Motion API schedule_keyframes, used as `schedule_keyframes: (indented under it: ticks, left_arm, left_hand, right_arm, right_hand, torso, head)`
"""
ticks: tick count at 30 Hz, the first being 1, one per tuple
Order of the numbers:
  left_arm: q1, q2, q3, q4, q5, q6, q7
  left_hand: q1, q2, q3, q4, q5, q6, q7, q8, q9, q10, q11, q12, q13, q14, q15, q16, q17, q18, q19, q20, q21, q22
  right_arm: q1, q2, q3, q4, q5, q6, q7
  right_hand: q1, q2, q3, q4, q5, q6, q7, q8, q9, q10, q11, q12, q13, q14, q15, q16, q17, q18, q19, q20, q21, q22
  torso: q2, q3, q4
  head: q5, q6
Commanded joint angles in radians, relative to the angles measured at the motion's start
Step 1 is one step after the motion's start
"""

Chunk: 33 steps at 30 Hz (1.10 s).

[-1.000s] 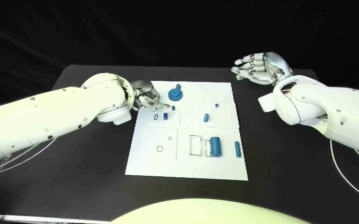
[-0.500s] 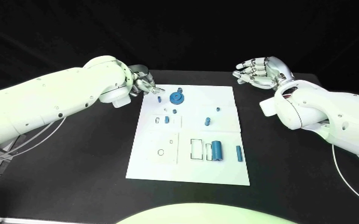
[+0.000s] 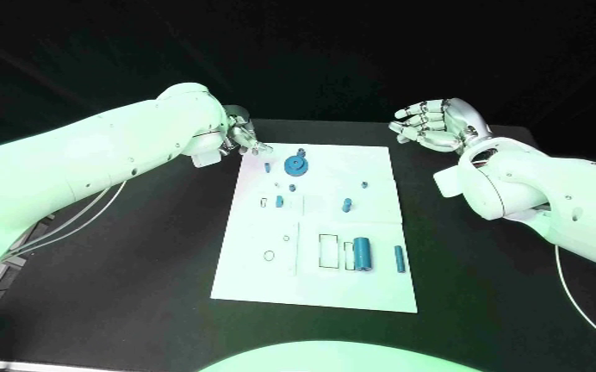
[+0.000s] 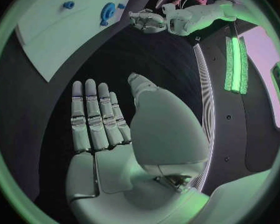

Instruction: Assemble the parts on the task board

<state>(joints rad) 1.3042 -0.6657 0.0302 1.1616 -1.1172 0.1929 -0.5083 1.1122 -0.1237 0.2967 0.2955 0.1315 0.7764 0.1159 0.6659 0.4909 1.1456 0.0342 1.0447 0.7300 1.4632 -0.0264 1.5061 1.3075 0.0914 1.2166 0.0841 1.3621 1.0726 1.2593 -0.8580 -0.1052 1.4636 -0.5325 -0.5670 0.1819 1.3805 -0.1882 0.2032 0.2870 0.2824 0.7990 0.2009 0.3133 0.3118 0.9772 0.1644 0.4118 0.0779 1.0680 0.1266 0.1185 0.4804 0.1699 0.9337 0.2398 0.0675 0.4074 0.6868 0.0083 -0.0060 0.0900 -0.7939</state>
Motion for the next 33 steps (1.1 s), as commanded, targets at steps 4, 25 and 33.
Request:
schedule_keyframes:
  ticks: [4,25,33]
  left_arm:
    - [0.005,0.038,-0.011,-0.054,-0.005,0.072,0.016]
    - [-0.003,0.091,-0.035,-0.124,0.051,0.068,0.045]
    - [-0.006,0.093,-0.039,-0.129,0.051,0.077,0.045]
  left_hand:
    - [-0.019,-0.001,-0.010,0.000,-0.003,0.016,-0.003,0.003,-0.002,-0.001,0.004,0.007,0.002,0.059,0.005,-0.006,0.118,0.014,0.000,0.004,-0.005,-0.001]
    - [-0.045,0.010,-0.032,-0.001,-0.002,0.054,-0.020,0.030,0.013,0.020,-0.010,0.029,0.023,0.066,-0.007,0.004,0.135,0.010,0.017,-0.002,0.006,0.021]
    - [-0.036,0.014,-0.030,-0.002,0.000,0.059,-0.023,0.035,0.017,0.022,-0.013,0.031,0.025,0.067,-0.010,0.005,0.137,0.010,0.017,-0.004,0.006,0.022]
  right_arm:
    - [0.000,0.004,0.000,-0.003,-0.001,0.009,0.014]
    - [0.000,0.012,0.000,-0.012,0.000,0.010,0.012]
    - [0.000,0.014,0.000,-0.013,0.000,0.011,0.012]
  right_hand:
    - [0.000,0.012,-0.004,-0.003,0.004,0.006,0.032,-0.003,-0.002,0.006,0.003,-0.004,-0.002,-0.005,0.001,-0.007,-0.003,0.012,-0.008,0.003,-0.003,-0.003]
    - [0.001,0.012,-0.004,-0.003,0.004,0.006,0.032,-0.003,-0.002,0.006,0.003,-0.005,-0.003,-0.005,0.001,-0.007,-0.004,0.013,-0.008,0.003,-0.003,-0.005]
    - [0.001,0.012,-0.004,-0.003,0.004,0.006,0.032,-0.003,-0.002,0.006,0.003,-0.005,-0.003,-0.005,0.001,-0.007,-0.004,0.013,-0.008,0.003,-0.003,-0.005]
  torso:
    - [0.001,-0.0011,-0.0004]
    - [0.000,-0.0026,0.0000]
    - [-0.001,-0.0020,-0.0006]
  head:
    - [0.006,0.000]
    - [0.003,-0.003]
    - [0.002,-0.005]
